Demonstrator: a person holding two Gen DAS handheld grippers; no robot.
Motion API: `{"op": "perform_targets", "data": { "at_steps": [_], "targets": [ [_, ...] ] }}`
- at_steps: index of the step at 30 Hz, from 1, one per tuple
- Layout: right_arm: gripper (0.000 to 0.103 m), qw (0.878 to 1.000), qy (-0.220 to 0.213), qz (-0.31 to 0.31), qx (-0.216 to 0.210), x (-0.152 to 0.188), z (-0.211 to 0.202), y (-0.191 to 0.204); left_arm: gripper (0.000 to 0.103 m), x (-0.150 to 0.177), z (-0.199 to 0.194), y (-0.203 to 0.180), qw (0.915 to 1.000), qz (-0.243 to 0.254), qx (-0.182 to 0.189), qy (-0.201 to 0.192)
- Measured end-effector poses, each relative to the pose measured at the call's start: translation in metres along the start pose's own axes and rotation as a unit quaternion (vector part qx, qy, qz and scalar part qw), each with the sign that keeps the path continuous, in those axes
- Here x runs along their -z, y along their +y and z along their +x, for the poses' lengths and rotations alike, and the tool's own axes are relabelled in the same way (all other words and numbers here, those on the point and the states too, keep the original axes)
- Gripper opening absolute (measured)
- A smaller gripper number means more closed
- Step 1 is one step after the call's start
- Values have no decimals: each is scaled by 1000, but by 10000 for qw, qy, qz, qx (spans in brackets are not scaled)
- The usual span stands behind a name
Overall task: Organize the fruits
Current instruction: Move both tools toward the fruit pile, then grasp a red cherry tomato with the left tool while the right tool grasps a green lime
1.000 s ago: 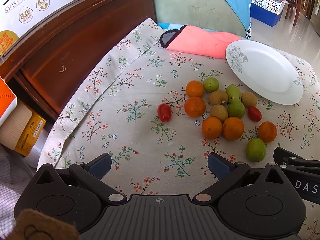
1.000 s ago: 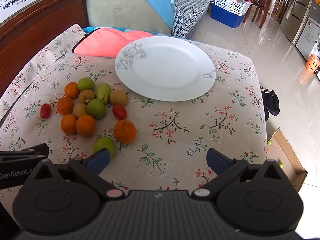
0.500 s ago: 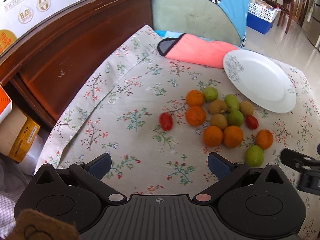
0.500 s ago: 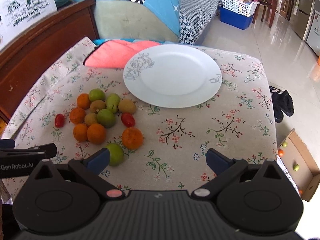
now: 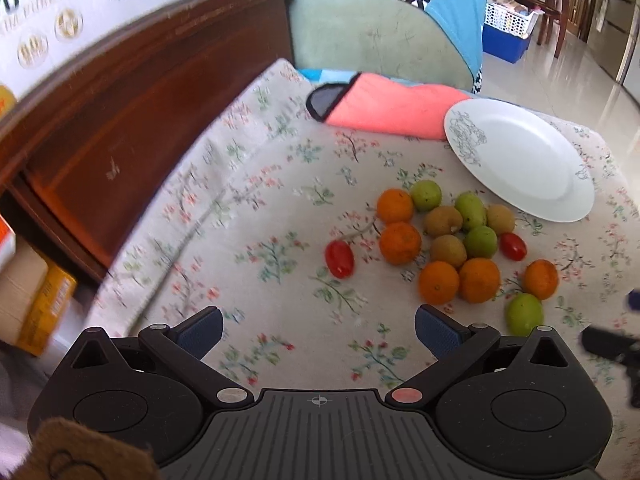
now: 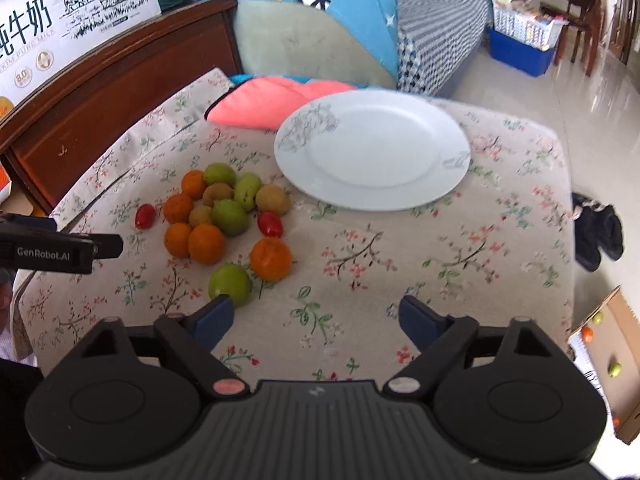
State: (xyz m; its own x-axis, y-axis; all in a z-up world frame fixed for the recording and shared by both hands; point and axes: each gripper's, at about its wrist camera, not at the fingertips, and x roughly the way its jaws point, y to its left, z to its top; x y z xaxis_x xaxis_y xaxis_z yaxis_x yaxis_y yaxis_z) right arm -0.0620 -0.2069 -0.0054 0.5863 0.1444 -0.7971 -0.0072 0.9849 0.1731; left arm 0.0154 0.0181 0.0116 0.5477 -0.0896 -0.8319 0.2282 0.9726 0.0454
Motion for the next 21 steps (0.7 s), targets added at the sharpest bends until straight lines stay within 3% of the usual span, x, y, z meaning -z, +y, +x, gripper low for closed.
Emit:
{"op": "perform_targets", "data": {
  "at_steps": [2, 5, 9, 16, 21],
  "targets": [
    [81, 9999, 46, -4, -127, 3, 3, 2, 102, 1, 1, 1, 9999, -74, 98, 53],
    [74, 9994, 2, -102, -337, 8, 6, 10, 101, 1, 2, 1, 9998, -23, -162, -67],
    [66, 9983, 52, -73, -573, 7, 14, 21, 101, 1, 4, 7, 9996, -23, -204, -190],
    [58, 9983, 17, -4, -587, 5, 25, 32, 98, -7, 17, 18, 9989, -84, -297, -345],
    [54, 9985, -18, 110, -545, 2, 31, 34, 92, -12, 27, 16, 9991, -91, -163, -387]
  ]
}}
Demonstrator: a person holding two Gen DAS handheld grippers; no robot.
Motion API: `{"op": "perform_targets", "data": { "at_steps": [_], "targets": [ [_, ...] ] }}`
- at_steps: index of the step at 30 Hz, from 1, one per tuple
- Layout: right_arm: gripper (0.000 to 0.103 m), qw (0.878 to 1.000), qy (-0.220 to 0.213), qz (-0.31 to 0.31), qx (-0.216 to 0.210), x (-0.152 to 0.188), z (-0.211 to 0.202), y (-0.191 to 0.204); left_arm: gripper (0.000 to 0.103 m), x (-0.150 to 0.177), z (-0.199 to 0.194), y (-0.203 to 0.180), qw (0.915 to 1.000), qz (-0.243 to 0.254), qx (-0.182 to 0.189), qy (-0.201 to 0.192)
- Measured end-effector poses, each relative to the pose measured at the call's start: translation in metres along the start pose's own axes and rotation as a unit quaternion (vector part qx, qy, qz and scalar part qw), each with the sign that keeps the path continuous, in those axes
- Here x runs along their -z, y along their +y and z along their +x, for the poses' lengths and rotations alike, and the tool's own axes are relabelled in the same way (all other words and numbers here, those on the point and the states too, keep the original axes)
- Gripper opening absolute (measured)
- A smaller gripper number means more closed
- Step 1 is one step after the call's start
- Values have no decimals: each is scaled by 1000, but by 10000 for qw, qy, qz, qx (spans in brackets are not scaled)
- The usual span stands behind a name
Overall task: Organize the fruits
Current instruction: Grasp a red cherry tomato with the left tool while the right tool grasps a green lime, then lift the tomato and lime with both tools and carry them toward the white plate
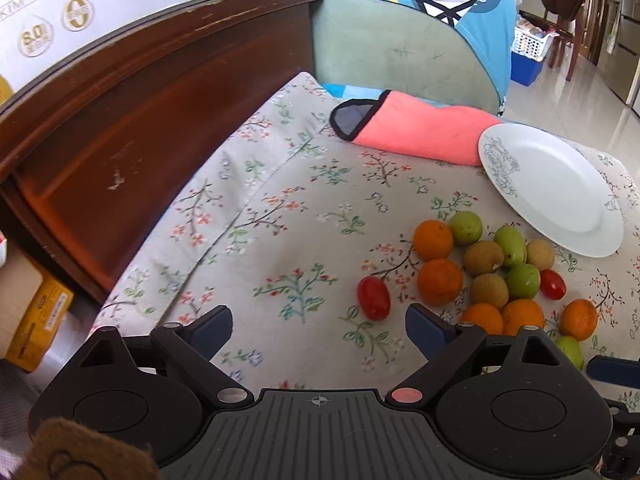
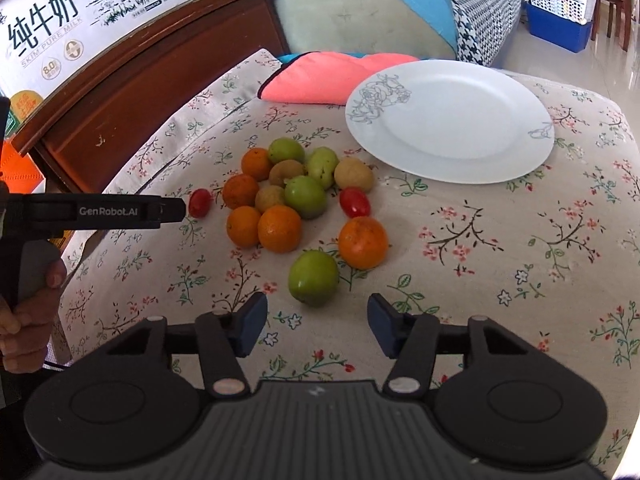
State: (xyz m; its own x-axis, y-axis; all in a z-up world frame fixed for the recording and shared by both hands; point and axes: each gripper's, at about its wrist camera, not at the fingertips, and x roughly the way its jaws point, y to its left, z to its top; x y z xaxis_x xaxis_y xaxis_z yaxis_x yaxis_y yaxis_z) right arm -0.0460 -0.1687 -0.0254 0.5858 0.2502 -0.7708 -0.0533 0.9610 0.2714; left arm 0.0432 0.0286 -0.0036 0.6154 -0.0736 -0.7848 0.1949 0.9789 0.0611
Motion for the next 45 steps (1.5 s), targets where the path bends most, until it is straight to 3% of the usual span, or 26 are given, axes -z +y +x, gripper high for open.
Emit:
{"op": "perform_targets", "data": {
  "at_steps": [4, 9, 18, 24, 45],
  "targets": [
    [50, 10000, -42, 14, 20, 0, 1, 2, 86, -1, 7, -5, 9999, 86, 78, -22],
    [41, 10000, -81, 25, 0, -1, 2, 4, 68, -1, 13, -7, 9994, -10, 344, 14],
    [28, 9999, -100, -15, -15, -1, 4, 7, 40, 0, 23, -9, 9993, -30, 380, 24],
    [27, 9999, -125, -19, -16, -2, 4, 7, 21, -1, 26, -10, 9990, -32, 440, -23],
    [25, 9994, -320, 9, -158, -7, -4, 8, 18, -8, 1, -5, 9963, -460, 695, -227]
  ]
}}
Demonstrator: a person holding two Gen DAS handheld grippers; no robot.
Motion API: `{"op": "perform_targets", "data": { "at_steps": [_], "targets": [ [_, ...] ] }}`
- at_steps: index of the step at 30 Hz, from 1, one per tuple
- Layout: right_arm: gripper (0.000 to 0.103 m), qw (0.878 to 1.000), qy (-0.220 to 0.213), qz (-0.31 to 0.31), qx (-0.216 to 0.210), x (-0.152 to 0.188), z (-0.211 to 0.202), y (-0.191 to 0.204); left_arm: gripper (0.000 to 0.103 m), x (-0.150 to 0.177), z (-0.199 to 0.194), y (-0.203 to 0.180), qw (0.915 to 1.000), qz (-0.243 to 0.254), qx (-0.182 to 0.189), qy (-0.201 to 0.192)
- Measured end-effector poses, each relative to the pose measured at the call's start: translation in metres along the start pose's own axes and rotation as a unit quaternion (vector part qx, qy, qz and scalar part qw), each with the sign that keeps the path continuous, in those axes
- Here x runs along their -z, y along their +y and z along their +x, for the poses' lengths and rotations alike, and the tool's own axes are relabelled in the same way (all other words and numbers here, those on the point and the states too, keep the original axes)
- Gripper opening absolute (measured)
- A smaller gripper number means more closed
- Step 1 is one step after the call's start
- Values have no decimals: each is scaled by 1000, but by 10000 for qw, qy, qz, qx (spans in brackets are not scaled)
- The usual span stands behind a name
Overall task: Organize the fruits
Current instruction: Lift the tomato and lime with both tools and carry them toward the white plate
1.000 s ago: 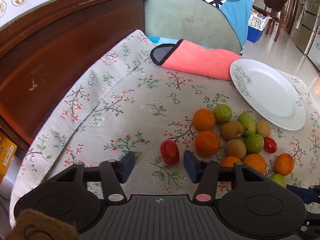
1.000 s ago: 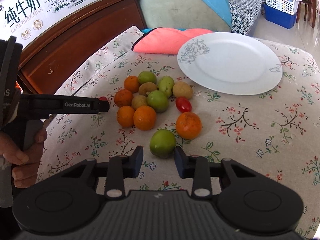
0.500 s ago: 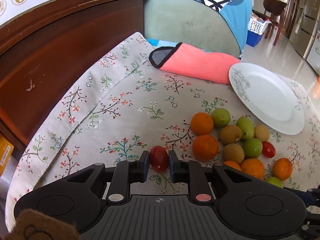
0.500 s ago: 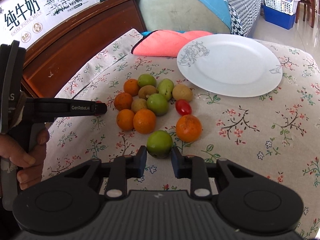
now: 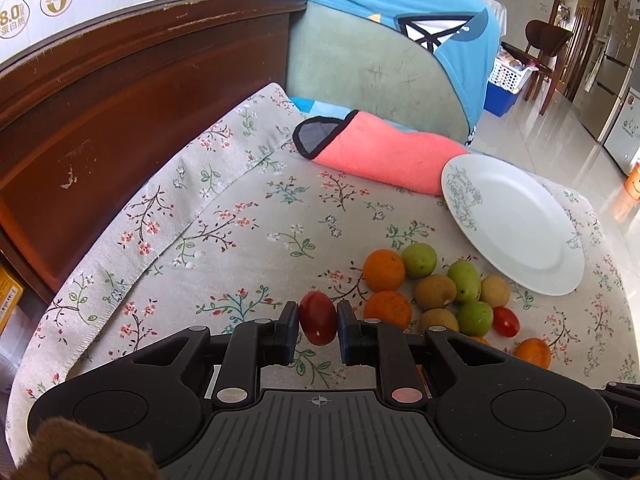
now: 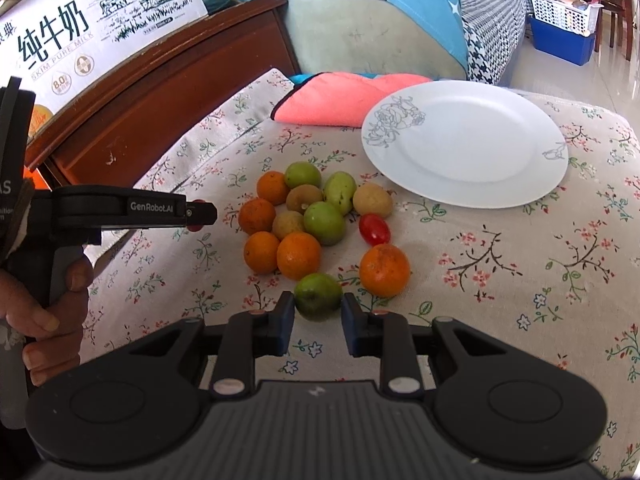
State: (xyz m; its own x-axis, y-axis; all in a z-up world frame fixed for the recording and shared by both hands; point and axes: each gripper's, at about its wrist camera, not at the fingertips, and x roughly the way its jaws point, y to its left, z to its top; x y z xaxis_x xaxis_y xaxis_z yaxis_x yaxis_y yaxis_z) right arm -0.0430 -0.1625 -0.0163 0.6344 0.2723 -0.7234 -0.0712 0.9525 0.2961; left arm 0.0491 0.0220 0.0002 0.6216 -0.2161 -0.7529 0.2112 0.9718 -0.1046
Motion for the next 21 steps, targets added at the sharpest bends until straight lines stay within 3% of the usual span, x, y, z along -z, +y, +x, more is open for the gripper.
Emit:
{"op": "perform_targets", "data": {
  "at_steps": [4, 9, 13, 17, 21],
  "targets": [
    [14, 9999, -92, 51, -51, -4, -4, -1, 18, -3, -6, -3, 9999, -26, 49, -99],
    [14, 9998, 66, 171, -31, -3, 0, -6, 18, -4, -6, -7, 9999, -13, 80, -89],
    [19, 9996, 138, 252, -56, -2, 2, -7, 18, -4, -5, -5, 10000, -31, 36, -81],
    [33, 9998, 91, 173, 71, -1, 2, -4, 18, -3, -5, -3, 10000, -48, 21, -72],
    [39, 9997, 47, 198, 156, -5, 7, -3, 18, -3, -5, -5, 10000, -16, 9, -94]
  ]
}}
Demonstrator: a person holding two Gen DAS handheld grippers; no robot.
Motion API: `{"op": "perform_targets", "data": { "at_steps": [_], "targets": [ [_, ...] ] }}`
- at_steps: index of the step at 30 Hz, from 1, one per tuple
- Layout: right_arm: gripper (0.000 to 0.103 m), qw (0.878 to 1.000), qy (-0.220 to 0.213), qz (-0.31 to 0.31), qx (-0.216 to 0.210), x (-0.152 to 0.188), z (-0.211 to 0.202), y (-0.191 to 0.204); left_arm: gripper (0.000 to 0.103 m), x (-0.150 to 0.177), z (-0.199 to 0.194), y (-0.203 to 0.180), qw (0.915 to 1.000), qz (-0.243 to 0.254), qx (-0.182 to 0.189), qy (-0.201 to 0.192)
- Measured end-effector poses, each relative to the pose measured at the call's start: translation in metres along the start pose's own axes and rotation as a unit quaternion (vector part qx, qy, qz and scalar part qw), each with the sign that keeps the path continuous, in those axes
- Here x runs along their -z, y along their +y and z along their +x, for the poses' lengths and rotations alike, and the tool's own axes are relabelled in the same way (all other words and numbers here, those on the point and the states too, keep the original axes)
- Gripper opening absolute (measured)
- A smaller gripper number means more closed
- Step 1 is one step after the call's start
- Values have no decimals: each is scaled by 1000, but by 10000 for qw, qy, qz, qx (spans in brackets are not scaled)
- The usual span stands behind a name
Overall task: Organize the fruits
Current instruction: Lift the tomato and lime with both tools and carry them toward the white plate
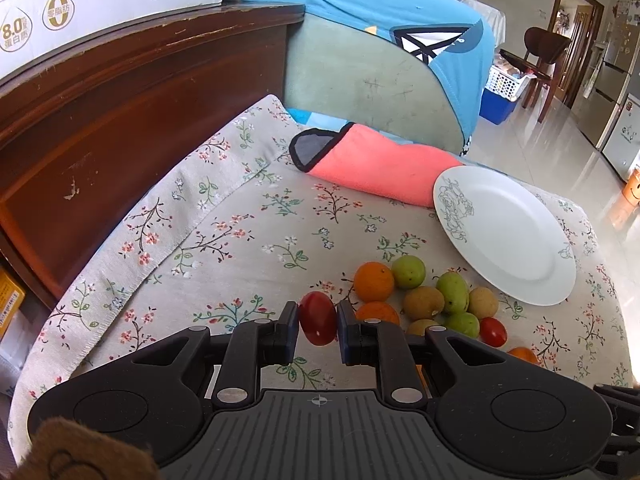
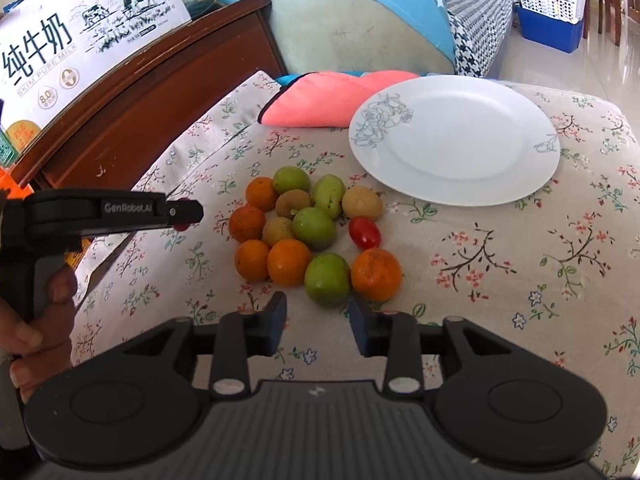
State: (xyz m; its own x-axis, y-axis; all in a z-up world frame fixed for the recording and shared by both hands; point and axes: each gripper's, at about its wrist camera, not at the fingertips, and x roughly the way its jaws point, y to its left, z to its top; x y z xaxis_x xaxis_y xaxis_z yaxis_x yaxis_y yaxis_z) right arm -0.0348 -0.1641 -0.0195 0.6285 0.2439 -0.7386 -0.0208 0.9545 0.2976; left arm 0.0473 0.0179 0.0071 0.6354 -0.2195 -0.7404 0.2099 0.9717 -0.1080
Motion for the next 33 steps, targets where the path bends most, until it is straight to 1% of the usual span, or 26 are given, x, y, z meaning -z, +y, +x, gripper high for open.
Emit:
{"op": "perform_targets", "data": {
  "at_steps": [7, 10, 11, 15, 21, 24, 28, 29, 33],
  "targets": [
    [38, 9997, -62, -124, 180, -1, 14, 5, 18, 0, -2, 1, 10000, -32, -1, -5],
    [35, 9996, -96, -160, 191, -1, 17, 5, 18, -1, -4, 0, 10000, -31, 36, -31],
    [30, 9995, -105, -203, 233, -1, 17, 5, 18, -1, -4, -1, 10000, -33, 52, -37],
    [29, 9993, -142, -249, 227, -1, 13, 5, 18, -4, -6, -5, 9999, -47, 118, -78],
    [29, 9989, -318, -333, 90, -7, -1, 6, 18, -7, -10, -11, 9997, -3, 224, -135],
    [29, 9992, -314, -219, 73, -9, -3, 2, 18, -8, -10, -4, 9996, -22, 264, -43],
    [29, 9996, -270, -68, 16, -10, -4, -2, 18, -6, -7, 11, 9988, -198, 433, 145],
    [29, 9997, -259, -43, 7, -10, -4, -3, 19, -4, -6, 12, 9986, -205, 454, 189],
    [29, 9997, -243, -36, -2, -10, -4, -2, 22, 6, -2, 9, 9986, -40, 372, 380]
  ]
}}
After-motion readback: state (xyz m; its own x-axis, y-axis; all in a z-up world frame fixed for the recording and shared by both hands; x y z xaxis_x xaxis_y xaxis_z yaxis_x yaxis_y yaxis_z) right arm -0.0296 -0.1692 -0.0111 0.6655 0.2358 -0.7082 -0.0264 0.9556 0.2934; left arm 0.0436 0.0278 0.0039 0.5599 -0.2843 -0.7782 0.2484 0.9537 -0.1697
